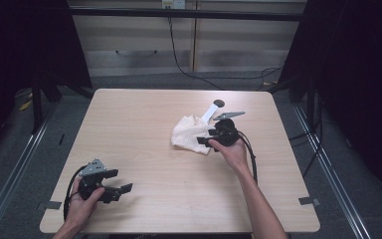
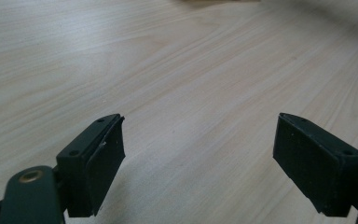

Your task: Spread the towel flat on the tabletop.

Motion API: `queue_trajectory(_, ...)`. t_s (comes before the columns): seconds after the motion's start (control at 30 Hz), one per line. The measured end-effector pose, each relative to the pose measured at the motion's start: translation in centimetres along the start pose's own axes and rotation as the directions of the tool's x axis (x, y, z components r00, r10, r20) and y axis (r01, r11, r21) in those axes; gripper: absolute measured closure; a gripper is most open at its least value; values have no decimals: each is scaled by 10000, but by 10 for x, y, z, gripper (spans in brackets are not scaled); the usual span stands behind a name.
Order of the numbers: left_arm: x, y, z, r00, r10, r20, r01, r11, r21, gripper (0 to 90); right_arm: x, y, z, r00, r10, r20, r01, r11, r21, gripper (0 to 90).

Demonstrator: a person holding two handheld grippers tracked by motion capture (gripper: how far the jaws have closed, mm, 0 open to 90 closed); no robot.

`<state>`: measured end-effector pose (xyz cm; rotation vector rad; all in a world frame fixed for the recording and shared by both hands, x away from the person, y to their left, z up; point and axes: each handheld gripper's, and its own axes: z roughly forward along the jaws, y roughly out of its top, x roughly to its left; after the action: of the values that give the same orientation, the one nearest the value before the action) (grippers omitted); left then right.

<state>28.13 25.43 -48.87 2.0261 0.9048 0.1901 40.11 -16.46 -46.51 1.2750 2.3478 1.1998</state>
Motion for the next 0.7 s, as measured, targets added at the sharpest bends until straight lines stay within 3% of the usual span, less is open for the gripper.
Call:
queue_trajectory(0.1, 0, 0, 1, 10000, 12, -38, -12, 10000, 66, 161, -2, 1, 6, 9999, -134, 82, 132, 9998, 174, 350)
queue_trajectory(0.33, 1, -1, 1, 10000, -5, -82, 5, 10000, 9, 161, -20, 11, 21, 9999, -49, 95, 46, 9995, 304, 354)
queue_trajectory(0.57, 3, -2, -1, 9998, -139, -167, 138, 9999, -46, 164, -21, 4, 39, 9998, -92, 163, 79, 9969, 780, 363)
queue_trajectory(0.7, 3, -2, 0, 9997, -153, -210, 152, 9999, -5, 164, -22, -1, 49, 9994, -281, 188, 258, 9934, 1118, 434)
